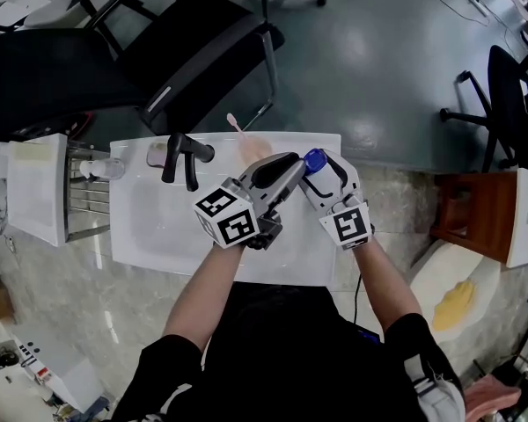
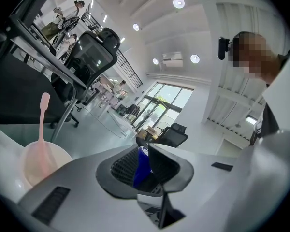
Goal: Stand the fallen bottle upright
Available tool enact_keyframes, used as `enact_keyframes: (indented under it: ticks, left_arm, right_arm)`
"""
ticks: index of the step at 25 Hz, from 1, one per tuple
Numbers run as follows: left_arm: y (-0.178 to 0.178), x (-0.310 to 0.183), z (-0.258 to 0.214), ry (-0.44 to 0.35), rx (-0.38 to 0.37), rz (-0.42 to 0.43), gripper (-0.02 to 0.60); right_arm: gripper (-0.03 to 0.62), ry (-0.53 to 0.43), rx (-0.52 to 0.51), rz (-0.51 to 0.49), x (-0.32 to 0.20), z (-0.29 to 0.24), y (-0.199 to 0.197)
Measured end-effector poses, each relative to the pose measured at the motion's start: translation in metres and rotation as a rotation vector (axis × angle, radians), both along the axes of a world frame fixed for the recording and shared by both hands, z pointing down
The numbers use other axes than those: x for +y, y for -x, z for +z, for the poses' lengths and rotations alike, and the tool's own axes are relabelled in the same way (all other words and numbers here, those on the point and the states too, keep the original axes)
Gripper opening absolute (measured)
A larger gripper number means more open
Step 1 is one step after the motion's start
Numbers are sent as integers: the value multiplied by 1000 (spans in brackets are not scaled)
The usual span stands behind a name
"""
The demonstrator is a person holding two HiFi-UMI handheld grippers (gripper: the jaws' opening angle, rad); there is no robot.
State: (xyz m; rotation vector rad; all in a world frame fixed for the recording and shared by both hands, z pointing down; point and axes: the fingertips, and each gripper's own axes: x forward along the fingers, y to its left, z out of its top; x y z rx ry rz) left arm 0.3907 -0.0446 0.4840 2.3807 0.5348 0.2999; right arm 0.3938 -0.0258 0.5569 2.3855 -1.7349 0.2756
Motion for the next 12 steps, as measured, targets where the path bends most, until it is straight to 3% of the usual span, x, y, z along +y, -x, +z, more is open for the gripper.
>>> enact_keyframes:
  ticks: [12]
  left_arm:
    - [14, -9, -12, -19, 33, -39, 74]
  right_arm:
    - [295, 32, -1, -7, 11, 1, 4]
